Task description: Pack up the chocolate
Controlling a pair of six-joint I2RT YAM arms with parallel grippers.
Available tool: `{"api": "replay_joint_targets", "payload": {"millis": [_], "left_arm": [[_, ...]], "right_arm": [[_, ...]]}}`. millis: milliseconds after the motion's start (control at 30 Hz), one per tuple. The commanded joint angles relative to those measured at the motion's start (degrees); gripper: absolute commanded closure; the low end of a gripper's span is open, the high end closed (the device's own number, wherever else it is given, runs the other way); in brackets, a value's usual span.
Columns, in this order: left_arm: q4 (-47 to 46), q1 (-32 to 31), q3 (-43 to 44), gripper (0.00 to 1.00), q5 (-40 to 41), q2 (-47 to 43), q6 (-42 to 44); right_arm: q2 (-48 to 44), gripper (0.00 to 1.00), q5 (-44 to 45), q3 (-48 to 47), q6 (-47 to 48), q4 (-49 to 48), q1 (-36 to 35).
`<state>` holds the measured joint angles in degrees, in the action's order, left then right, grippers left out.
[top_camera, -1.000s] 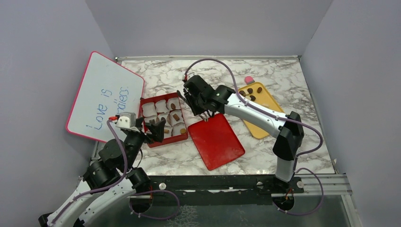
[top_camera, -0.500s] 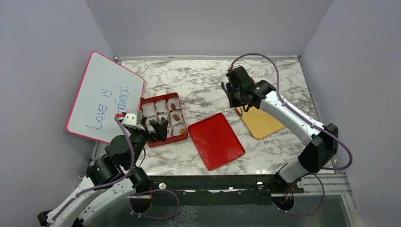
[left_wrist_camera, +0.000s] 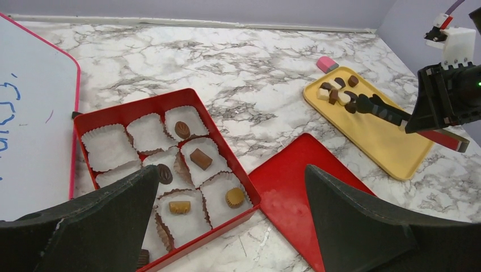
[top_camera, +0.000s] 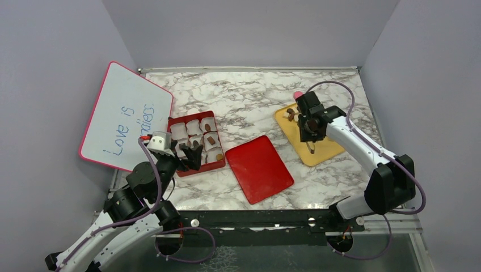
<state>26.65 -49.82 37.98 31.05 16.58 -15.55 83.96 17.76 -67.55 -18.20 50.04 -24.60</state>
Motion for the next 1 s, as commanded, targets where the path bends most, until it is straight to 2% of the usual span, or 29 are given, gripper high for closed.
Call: {"api": "replay_joint_targets", "payload": {"millis": [0,233,967], "left_arm": [[-0.4,0.3,-0.3,0.01,-1.2,-0.9,0.0],[-0.4,0.2,-0.3,0.01,-1.6,-1.5,-0.1],[-0.3,0.2,-0.4,0.01,-2.2,-0.6,0.0]], "right_arm": [[-4.0,0.62,2.9,1.2,-1.0,1.0,2.5],[-5.3,0.61,3.1,2.4,-0.9,0.7,5.9],[-2.2,0.57,3.3,4.4,-0.6,-2.6,8.8]]}}
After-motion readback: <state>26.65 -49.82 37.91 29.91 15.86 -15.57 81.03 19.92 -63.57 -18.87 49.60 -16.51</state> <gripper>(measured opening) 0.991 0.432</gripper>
